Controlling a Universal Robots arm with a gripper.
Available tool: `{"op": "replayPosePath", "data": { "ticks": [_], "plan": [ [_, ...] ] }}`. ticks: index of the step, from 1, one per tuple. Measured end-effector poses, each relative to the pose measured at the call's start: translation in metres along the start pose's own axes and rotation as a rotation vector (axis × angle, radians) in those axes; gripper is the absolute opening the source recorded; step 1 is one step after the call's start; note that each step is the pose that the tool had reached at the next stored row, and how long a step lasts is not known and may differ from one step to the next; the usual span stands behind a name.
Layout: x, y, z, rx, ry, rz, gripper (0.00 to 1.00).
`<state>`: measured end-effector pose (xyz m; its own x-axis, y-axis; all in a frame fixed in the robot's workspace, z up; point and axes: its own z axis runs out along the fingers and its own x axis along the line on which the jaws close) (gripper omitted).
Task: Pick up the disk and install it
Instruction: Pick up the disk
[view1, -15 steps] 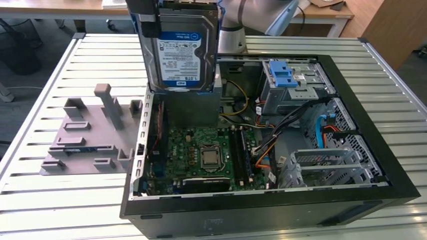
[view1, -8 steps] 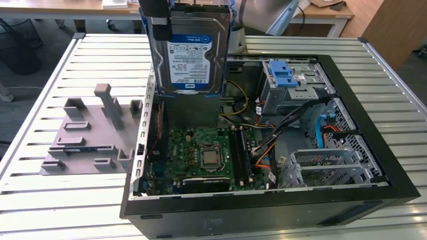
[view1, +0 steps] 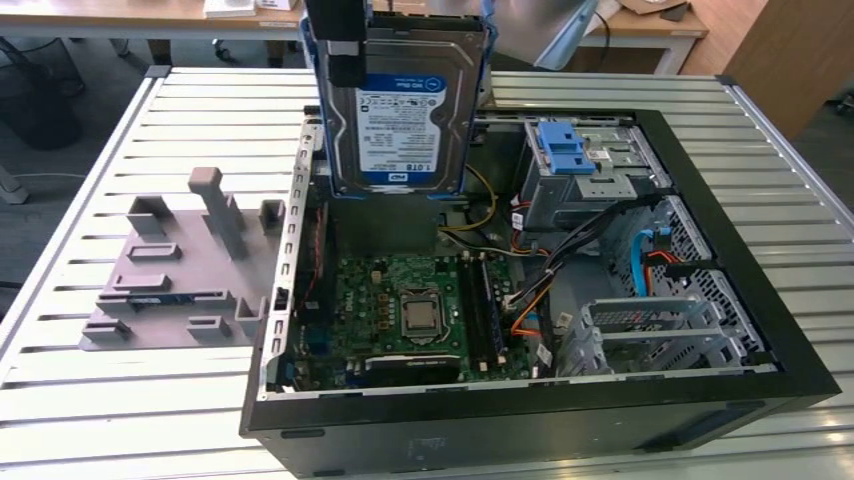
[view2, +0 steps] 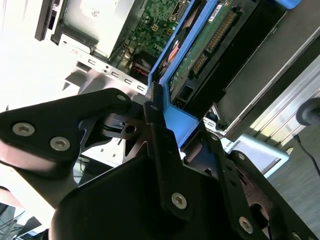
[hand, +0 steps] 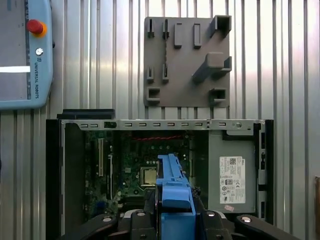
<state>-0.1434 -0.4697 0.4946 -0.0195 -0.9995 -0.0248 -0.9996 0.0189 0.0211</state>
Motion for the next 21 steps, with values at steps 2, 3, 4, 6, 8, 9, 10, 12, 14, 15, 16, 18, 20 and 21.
{"op": "replayPosePath", "data": {
  "ticks": [2,3,4,6,8,9,10,12,14,15,16,18,20,21],
  "plan": [
    [0.0015,-0.0036,-0.0001,0.0000,0.0000,0.000,0.36],
    [0.0024,-0.0056,-0.0002,0.0000,0.0000,0.000,0.36],
    [0.0031,-0.0074,-0.0002,0.0000,0.0000,0.000,0.36],
    [0.0046,-0.0110,-0.0003,-0.0001,0.0000,0.000,0.36],
    [0.0061,-0.0145,-0.0005,0.0000,0.0000,0.000,0.36],
    [0.0068,-0.0164,-0.0005,-0.0001,0.0000,0.000,0.36],
    [0.0076,-0.0183,-0.0006,-0.0001,0.0000,0.000,0.36],
    [0.0091,-0.0219,-0.0007,-0.0001,-0.0001,0.000,0.36],
    [0.0105,-0.0254,-0.0008,-0.0001,0.0000,0.000,0.36],
    [0.0112,-0.0272,-0.0008,-0.0001,0.0000,0.000,0.36],
    [0.0120,-0.0291,-0.0009,-0.0001,0.0000,0.000,0.36],
    [0.0134,-0.0327,-0.0010,-0.0001,0.0000,0.000,0.36],
    [0.0148,-0.0362,-0.0011,-0.0001,0.0000,0.000,0.36],
    [0.0154,-0.0380,-0.0012,-0.0002,0.0000,0.000,0.36]
  ]
}}
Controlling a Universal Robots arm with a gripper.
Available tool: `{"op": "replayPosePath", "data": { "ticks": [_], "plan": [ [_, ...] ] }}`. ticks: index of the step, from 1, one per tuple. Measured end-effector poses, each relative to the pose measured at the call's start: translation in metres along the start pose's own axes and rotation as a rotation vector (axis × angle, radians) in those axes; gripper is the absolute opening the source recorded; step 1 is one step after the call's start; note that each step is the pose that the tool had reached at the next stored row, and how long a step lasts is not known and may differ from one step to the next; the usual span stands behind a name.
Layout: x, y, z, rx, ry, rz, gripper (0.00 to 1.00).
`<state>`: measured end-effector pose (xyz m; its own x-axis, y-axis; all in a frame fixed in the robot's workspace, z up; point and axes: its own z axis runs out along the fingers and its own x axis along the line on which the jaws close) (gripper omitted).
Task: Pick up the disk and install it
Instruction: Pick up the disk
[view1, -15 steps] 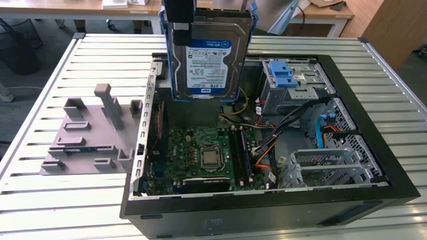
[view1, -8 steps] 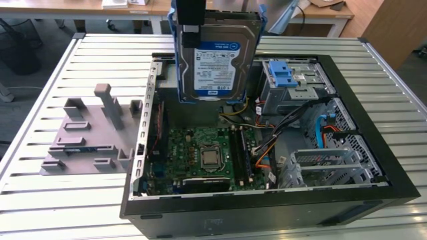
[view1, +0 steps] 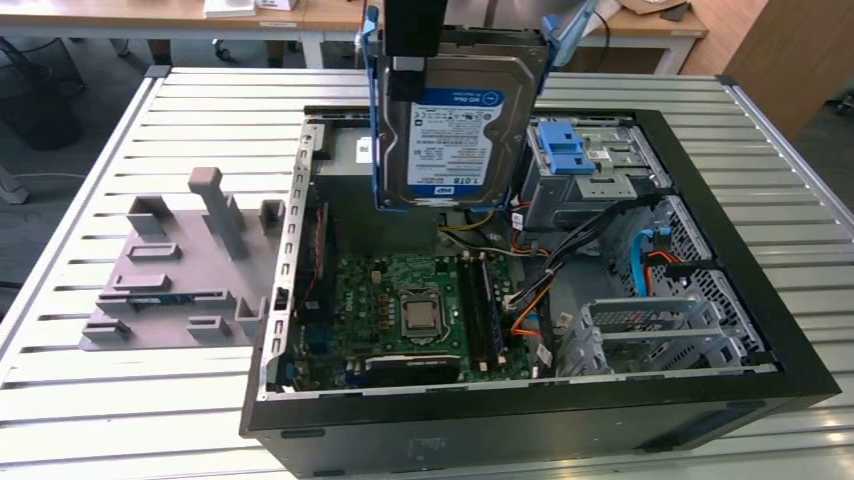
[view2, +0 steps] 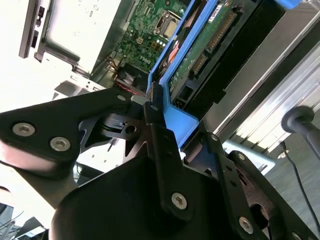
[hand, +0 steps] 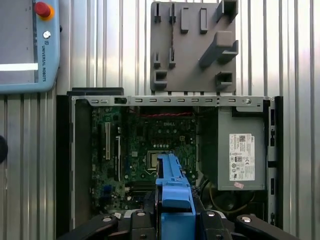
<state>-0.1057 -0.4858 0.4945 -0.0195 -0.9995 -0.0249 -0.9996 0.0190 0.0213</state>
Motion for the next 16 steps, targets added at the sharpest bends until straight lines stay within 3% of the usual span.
{"op": "replayPosePath", "data": {
  "ticks": [5,11,16],
  "plan": [
    [0.0022,-0.0079,-0.0002,0.0000,0.0000,0.000,0.36],
    [0.0022,-0.0097,-0.0003,0.0000,-0.0001,0.000,0.36],
    [0.0020,-0.0186,-0.0005,-0.0001,-0.0002,0.000,0.36]
  ]
}}
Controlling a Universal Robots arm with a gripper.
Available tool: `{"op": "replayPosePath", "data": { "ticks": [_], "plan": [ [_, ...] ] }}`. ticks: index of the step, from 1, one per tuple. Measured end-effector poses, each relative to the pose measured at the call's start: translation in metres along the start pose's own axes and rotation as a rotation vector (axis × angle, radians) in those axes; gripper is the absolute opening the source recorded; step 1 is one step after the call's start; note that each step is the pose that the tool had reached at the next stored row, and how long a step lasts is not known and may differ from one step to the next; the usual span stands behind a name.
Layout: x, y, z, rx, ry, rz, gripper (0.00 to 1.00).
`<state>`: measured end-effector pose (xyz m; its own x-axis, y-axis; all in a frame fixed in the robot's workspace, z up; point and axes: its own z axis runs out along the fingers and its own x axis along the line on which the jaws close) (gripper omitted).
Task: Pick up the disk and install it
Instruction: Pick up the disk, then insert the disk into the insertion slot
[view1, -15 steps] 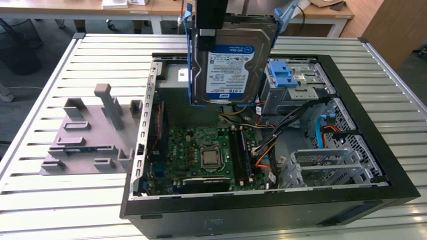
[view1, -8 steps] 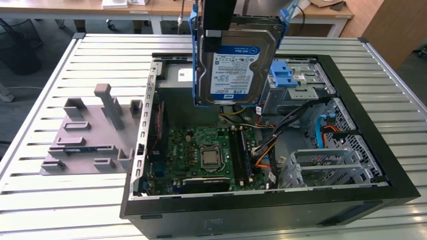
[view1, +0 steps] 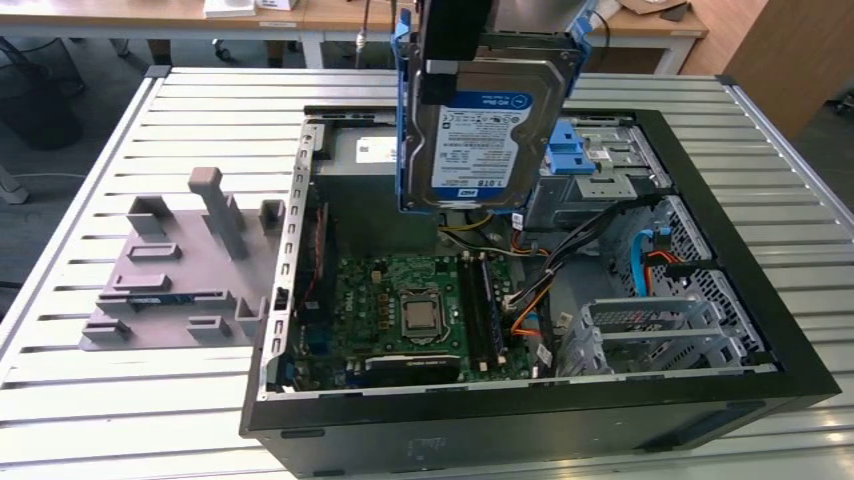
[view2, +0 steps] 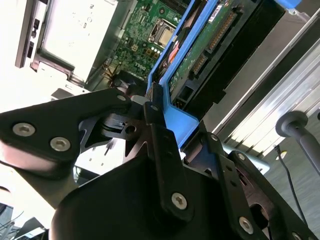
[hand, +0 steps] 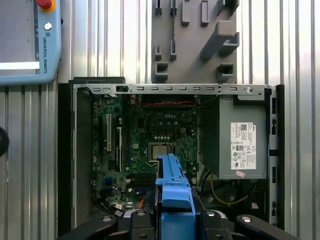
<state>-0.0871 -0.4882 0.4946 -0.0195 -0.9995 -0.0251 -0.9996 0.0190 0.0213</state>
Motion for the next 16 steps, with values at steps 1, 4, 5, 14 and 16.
{"op": "replayPosePath", "data": {
  "ticks": [1,4,5,14,16],
  "plan": [
    [-0.0003,-0.0020,0.0000,0.0000,0.0000,0.000,0.36],
    [-0.0018,-0.0059,0.0001,0.0001,-0.0001,0.000,0.36],
    [-0.0019,-0.0059,0.0000,0.0000,-0.0001,0.000,0.36],
    [-0.0019,-0.0060,0.0000,0.0000,-0.0004,0.000,0.36],
    [-0.0019,-0.0060,0.0000,0.0000,-0.0004,0.000,0.36]
  ]
}}
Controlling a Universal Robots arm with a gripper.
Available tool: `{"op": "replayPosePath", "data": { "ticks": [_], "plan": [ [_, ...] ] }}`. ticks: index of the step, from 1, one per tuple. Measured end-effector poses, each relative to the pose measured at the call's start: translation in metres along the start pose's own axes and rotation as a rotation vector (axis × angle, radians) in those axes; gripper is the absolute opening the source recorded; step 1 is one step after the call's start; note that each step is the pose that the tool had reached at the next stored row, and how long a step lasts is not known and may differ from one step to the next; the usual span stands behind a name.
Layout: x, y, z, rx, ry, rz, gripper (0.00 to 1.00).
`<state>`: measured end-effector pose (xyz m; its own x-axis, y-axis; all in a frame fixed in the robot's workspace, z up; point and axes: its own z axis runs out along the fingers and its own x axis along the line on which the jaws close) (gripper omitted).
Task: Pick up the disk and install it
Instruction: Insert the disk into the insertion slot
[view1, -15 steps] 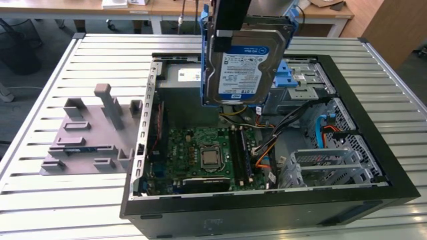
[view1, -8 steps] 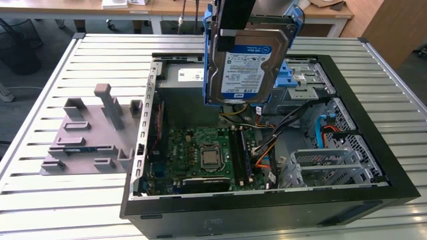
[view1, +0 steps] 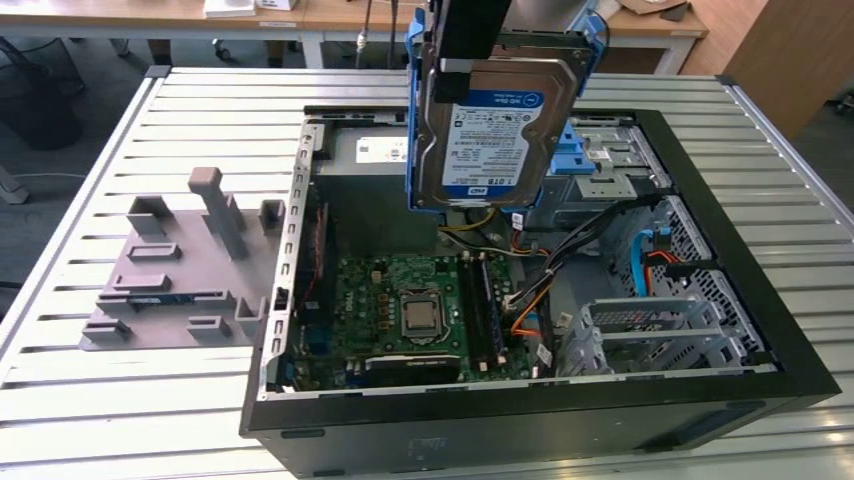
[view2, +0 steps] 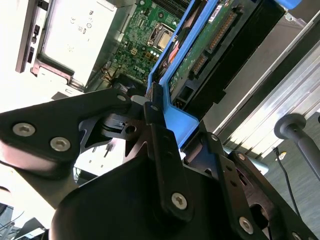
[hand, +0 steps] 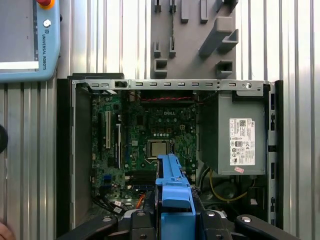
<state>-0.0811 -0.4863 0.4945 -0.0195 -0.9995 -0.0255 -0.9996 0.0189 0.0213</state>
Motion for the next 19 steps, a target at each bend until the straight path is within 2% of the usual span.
{"op": "replayPosePath", "data": {
  "ticks": [3,8,13,19],
  "plan": [
    [0.0000,0.0000,0.0000,0.0002,-0.0001,0.000,0.36],
    [0.0000,0.0000,0.0002,0.0199,-0.0004,-0.001,0.36],
    [0.0011,0.0000,0.0011,0.0207,-0.0005,-0.001,0.36],
    [0.0123,-0.0003,0.0040,0.0207,-0.0003,0.005,0.36]
  ]
}}
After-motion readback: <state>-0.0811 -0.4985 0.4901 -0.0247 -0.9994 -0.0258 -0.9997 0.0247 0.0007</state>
